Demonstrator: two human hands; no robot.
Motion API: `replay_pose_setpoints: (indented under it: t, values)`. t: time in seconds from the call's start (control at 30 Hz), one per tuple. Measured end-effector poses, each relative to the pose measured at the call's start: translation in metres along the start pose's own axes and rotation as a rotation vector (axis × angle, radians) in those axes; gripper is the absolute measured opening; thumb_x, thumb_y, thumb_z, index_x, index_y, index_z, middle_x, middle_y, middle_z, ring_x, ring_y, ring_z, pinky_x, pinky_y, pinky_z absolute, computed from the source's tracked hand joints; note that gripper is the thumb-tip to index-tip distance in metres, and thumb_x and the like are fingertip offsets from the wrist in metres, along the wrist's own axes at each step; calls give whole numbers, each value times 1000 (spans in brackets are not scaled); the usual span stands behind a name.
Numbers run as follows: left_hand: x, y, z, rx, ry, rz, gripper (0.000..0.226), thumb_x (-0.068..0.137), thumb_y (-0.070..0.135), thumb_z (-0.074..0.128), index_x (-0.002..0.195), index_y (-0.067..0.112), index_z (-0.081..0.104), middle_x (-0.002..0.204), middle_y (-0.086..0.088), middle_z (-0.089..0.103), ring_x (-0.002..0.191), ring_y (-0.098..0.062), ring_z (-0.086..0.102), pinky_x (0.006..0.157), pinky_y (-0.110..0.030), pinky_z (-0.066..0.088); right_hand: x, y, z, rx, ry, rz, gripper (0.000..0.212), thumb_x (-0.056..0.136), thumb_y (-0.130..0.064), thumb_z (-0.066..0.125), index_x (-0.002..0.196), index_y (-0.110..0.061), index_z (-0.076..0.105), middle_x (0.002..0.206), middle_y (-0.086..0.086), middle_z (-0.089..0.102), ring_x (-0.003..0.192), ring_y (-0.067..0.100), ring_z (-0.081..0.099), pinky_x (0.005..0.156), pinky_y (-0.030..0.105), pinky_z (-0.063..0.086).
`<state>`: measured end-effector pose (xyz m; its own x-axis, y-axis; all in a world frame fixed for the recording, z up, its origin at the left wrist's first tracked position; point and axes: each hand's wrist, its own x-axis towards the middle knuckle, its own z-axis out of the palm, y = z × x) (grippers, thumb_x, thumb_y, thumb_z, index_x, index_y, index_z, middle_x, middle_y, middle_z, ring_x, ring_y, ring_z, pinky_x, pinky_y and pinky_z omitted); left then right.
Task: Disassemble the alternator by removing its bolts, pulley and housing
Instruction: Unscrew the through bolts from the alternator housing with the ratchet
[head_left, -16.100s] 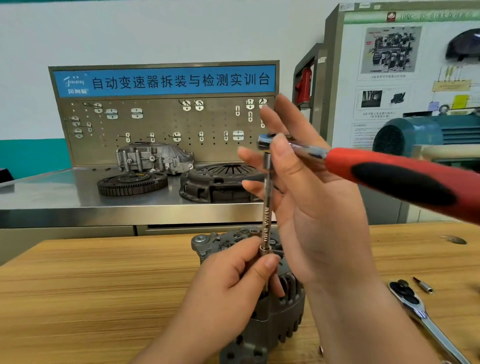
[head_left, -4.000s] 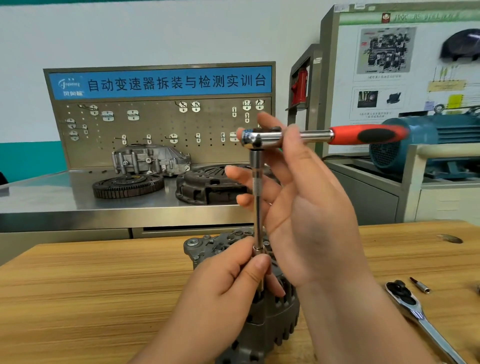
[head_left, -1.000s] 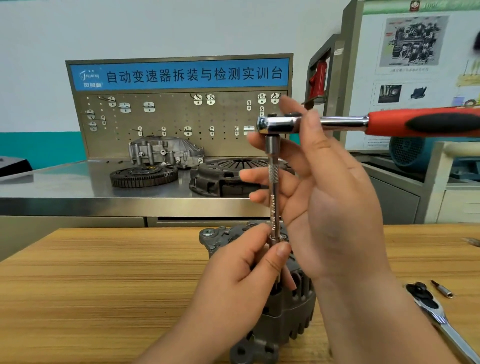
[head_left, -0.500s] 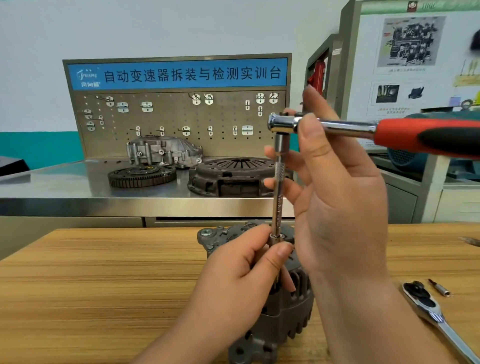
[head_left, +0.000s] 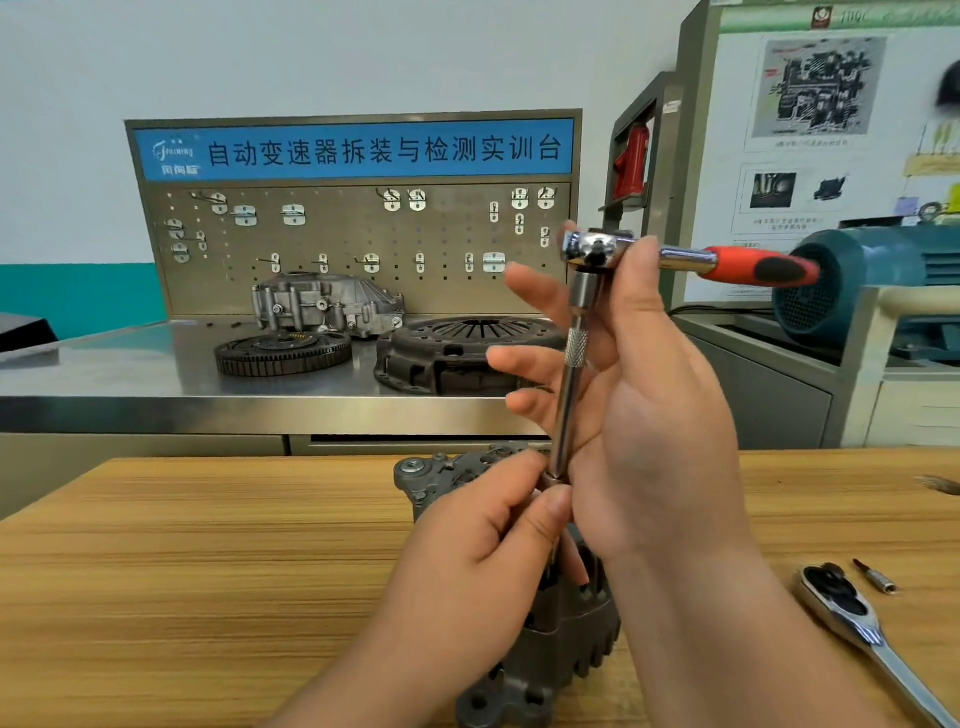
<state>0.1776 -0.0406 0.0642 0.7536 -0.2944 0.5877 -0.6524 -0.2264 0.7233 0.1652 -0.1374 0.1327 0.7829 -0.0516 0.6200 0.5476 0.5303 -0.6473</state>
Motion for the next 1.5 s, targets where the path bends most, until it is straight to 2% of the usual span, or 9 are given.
replay_pose_setpoints:
  t: [0.23,0.43,0.57,0.77,0.87,1.0,1.2,1.37,1.5]
  values:
    - [-1,0,2,-23,28,-3,26,85,46,48,95,26,61,80,10,72,74,-16,66,70,-40,52,-2,-3,4,-98,-13,-172,29,84,-35,58,111,-35,68,97,-16,70,71,15,70,52,20,52]
    - [-1,0,0,-151,-29,-37,37,82,56,46,107,32,61,94,4,74,91,-31,67,81,-56,52,0,-7,0,-75,-72,34,47,78,-55,43,113,-32,64,99,5,75,68,19,70,53,23,54]
    - [-1,0,-1,-127,-39,-28,33,86,53,44,105,34,62,81,1,73,79,-31,66,76,-58,51,2,-12,-4,-98,-106,92,51,75,-54,43,112,-28,65,92,6,76,66,18,68,53,24,52]
    - [1,0,3,-5,1,-31,45,77,62,41,103,29,60,86,12,73,80,-22,66,75,-50,53,-3,-5,0,-332,59,-206,26,87,-40,59,109,-32,70,81,-2,71,67,31,64,61,31,53]
    - [1,-1,3,27,14,-45,39,81,58,45,99,27,61,79,13,71,70,-17,63,70,-45,53,-4,-4,3,-409,88,-339,29,87,-28,60,116,-31,67,90,10,62,67,34,54,68,38,50]
    - [1,0,1,0,-12,-31,48,82,59,45,98,18,63,74,13,69,67,-16,60,67,-43,51,-2,-5,3,-285,24,-181,32,86,-44,55,113,-32,66,97,-12,73,75,21,69,61,27,55]
    - [0,2,-1,-48,-63,-29,47,83,55,41,92,13,61,77,8,72,78,-27,65,77,-53,50,3,-15,-3,-31,-44,195,44,88,-54,37,104,-21,61,86,7,76,56,17,67,47,23,52]
    - [2,3,1,20,0,-12,45,83,50,49,96,9,64,67,18,67,63,-5,57,64,-33,49,-1,-4,-2,-272,34,-98,23,87,-48,56,86,-34,74,85,-1,73,69,17,68,55,25,54]
    - [2,5,2,15,21,-26,41,82,43,49,94,7,63,64,17,66,58,-5,52,56,-29,44,-1,-1,-1,-295,55,-211,26,85,-39,60,107,-32,72,83,-11,67,78,22,62,62,26,53]
